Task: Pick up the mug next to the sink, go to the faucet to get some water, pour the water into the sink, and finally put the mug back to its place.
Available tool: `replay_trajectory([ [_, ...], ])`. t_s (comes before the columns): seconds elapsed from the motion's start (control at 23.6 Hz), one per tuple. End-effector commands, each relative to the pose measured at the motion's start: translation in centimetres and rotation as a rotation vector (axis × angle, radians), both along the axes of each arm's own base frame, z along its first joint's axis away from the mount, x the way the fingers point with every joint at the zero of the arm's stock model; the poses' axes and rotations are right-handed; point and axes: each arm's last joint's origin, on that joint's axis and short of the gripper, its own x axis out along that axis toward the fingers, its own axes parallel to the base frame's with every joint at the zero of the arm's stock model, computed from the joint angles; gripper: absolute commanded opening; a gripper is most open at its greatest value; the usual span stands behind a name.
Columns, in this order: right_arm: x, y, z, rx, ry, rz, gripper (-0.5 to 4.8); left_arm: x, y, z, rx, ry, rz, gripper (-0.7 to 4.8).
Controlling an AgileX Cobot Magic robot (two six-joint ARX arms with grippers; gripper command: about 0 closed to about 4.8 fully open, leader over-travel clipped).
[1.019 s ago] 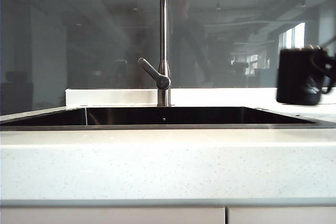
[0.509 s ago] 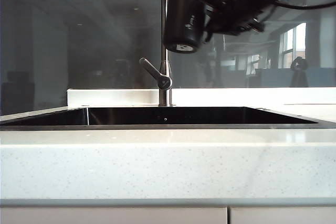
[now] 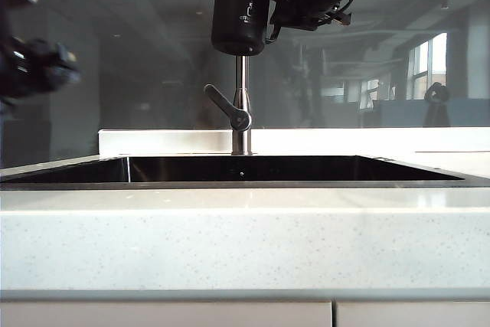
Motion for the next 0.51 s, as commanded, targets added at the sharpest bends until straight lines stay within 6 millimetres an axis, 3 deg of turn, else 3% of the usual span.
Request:
replay_trajectory([
  [0.04,-0.3,-0.2,1.5,0.032,-0.064,-0.002,-0.01,6.2,-0.8,-0.6,-0.108,0.017,-0.199,2.45],
  [0.3,-0.4,0.0,1.5,0.037,-0.069,0.02,-0.01,16.4,-2.4,-1.7,-0.311,0.065,-0.444,4.71],
  [0.51,-0.4,0.0,1.5,0.035,-0.066,0.041,-0.01,21.8,-4.6,-1.0,-0.378,0.04,-0.641,4.71],
])
